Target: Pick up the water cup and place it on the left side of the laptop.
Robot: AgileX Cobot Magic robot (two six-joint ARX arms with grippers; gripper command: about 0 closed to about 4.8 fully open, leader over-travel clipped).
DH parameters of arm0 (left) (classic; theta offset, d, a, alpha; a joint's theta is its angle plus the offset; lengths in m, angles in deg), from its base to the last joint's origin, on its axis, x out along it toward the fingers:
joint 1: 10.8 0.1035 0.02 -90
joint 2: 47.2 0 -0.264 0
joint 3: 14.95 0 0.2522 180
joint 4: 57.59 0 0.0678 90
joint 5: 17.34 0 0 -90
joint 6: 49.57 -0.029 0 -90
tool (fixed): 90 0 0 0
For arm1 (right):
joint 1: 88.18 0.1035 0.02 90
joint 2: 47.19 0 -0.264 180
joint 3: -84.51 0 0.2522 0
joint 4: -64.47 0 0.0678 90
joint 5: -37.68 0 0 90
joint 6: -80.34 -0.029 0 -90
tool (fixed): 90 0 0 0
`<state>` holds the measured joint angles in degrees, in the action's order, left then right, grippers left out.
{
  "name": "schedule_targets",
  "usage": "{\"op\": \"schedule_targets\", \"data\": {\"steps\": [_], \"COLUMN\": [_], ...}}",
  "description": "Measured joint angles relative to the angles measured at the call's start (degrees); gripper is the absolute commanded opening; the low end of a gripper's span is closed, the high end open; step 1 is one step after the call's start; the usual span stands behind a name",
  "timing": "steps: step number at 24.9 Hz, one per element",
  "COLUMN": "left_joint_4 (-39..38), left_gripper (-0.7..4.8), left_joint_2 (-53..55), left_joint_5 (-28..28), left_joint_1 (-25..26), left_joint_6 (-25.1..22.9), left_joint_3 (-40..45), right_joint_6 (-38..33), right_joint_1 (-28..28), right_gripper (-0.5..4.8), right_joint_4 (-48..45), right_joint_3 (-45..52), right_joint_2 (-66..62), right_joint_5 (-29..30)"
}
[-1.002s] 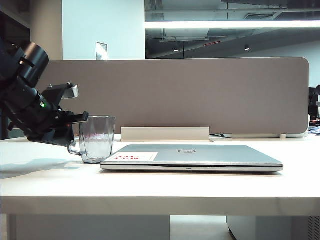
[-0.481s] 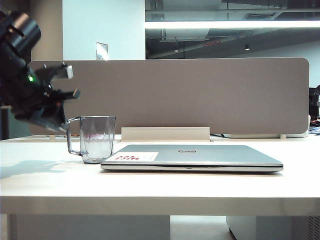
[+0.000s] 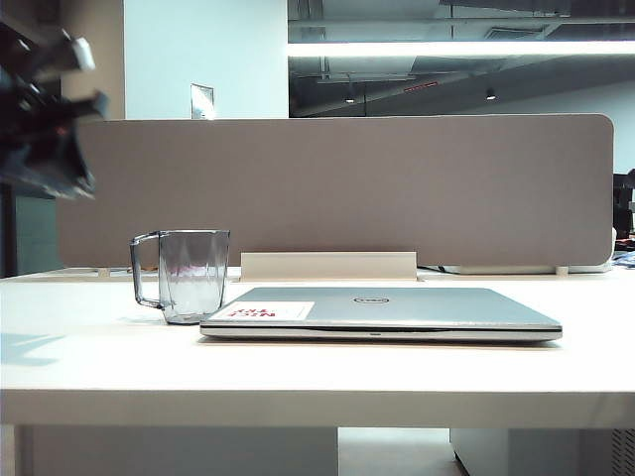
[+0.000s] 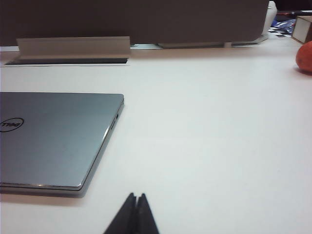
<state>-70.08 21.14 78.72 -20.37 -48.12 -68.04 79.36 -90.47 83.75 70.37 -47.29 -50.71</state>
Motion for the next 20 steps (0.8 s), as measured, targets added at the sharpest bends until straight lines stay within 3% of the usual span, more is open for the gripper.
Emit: {"op": "schedule_targets", "data": {"steps": [4,6,20], "left_joint_4": [1.4,1.1,-12.3], "left_gripper": [0.61,-0.06,-0.06], "left_joint_2": [-9.6,-14.4,-50.6], "left_joint_5": [0.0,0.0,0.0], "left_joint_1": [0.0,-0.1,0.0], "left_joint_6": [1.7,1.8,4.8], "left_joint_3": [5.0,7.1,17.7], "right_joint_6": [0.0,0.0,0.0], "right_joint_1": [0.0,0.0,0.0], "right_gripper": [-0.01,-0.01,-0.01], "right_joint_4": [0.0,0.0,0.0], "right_joint_3": [0.0,0.0,0.0], "right_joint_2": [0.0,0.0,0.0], "right_joint_5": [-0.1,0.0,0.0]}}
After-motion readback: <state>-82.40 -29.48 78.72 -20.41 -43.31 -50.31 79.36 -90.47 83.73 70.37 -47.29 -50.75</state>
